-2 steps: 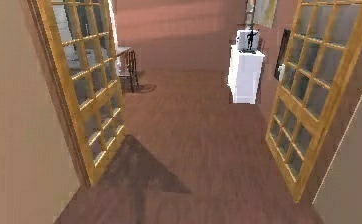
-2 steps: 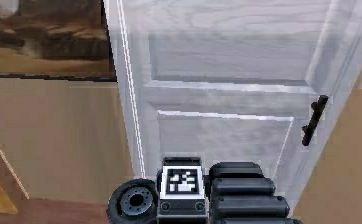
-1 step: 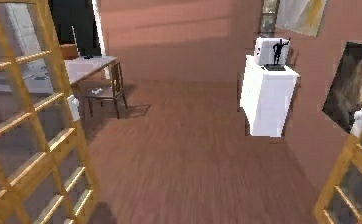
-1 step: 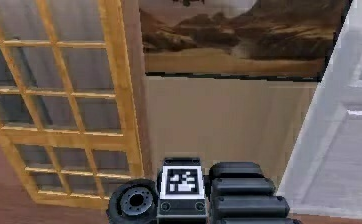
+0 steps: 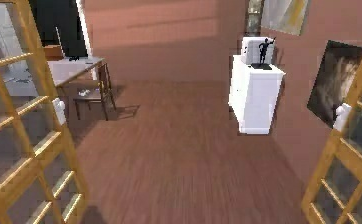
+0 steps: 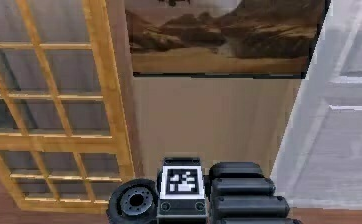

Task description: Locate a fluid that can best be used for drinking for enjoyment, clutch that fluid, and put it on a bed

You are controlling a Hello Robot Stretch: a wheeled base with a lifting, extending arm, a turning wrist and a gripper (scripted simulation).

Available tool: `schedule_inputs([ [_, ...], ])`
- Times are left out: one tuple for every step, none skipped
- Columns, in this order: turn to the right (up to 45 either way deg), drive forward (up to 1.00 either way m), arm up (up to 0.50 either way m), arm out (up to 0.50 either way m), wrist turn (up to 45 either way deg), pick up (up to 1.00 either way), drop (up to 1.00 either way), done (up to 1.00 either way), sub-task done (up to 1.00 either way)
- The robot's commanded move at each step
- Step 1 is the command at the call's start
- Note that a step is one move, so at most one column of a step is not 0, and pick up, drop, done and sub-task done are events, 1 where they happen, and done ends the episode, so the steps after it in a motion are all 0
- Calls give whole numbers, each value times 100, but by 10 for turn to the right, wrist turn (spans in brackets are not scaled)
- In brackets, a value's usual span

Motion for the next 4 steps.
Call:
schedule_inputs([
  [0, 100, 0, 0, 0, 0, 0, 0, 0],
  [0, 40, 0, 0, 0, 0, 0, 0, 0],
  [-450, 0, 0, 0, 0, 0, 0, 0, 0],
  [-90, 0, 0, 0, 0, 0, 0, 0, 0],
])
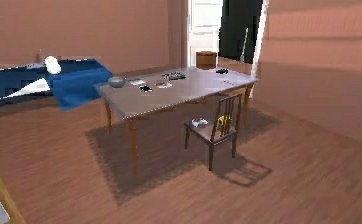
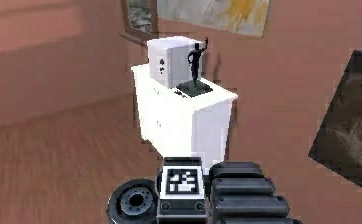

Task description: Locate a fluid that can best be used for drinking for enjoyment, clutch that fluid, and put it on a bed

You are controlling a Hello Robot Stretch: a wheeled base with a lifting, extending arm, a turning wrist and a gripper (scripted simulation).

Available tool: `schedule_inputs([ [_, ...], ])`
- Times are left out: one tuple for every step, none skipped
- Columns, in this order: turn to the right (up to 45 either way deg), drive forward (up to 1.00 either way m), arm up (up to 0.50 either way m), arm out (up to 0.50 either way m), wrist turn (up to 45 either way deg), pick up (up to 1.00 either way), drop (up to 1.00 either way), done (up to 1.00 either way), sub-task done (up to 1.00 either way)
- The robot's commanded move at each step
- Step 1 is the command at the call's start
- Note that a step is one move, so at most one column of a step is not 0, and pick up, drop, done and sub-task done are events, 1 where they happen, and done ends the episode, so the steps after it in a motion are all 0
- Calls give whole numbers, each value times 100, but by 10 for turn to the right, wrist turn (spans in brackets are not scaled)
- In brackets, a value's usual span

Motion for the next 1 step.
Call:
schedule_inputs([
  [0, 65, 0, 0, 0, 0, 0, 0, 0],
])
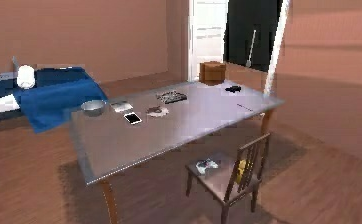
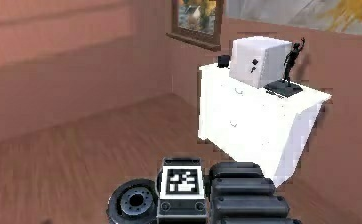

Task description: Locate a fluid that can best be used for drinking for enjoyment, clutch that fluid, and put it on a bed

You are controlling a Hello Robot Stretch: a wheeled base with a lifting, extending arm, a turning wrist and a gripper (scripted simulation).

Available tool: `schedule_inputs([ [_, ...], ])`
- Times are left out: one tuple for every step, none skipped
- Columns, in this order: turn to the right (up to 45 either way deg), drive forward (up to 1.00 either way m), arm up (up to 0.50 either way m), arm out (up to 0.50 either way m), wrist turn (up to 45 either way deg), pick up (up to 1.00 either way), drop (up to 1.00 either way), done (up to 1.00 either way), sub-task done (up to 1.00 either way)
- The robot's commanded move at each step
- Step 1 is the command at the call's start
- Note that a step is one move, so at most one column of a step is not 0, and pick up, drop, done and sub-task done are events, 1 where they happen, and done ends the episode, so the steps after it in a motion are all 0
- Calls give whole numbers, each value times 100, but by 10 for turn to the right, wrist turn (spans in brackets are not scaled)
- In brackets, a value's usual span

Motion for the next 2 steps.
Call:
schedule_inputs([
  [-420, 0, 0, 0, 0, 0, 0, 0, 0],
  [0, 35, 0, 0, 0, 0, 0, 0, 0],
])
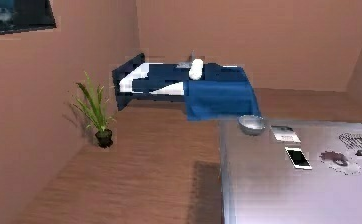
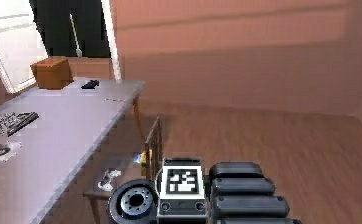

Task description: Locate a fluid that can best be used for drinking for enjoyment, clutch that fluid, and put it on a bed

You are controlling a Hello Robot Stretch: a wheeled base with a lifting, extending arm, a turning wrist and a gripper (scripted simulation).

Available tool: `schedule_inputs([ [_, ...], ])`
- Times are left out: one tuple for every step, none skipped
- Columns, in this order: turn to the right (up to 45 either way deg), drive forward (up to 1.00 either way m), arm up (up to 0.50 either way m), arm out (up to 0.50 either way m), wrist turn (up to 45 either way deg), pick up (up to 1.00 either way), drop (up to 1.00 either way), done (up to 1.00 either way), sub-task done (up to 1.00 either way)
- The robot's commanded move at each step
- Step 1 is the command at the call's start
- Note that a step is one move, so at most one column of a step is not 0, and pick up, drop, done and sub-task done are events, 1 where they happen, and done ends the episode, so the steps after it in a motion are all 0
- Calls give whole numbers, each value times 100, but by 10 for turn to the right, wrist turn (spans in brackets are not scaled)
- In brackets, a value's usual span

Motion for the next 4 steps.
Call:
schedule_inputs([
  [-240, 0, 0, 0, 0, 0, 0, 0, 0],
  [0, 55, 0, 0, 0, 0, 0, 0, 0],
  [300, 0, 0, 0, 0, 0, 0, 0, 0],
  [0, 100, 0, 0, 0, 0, 0, 0, 0],
])
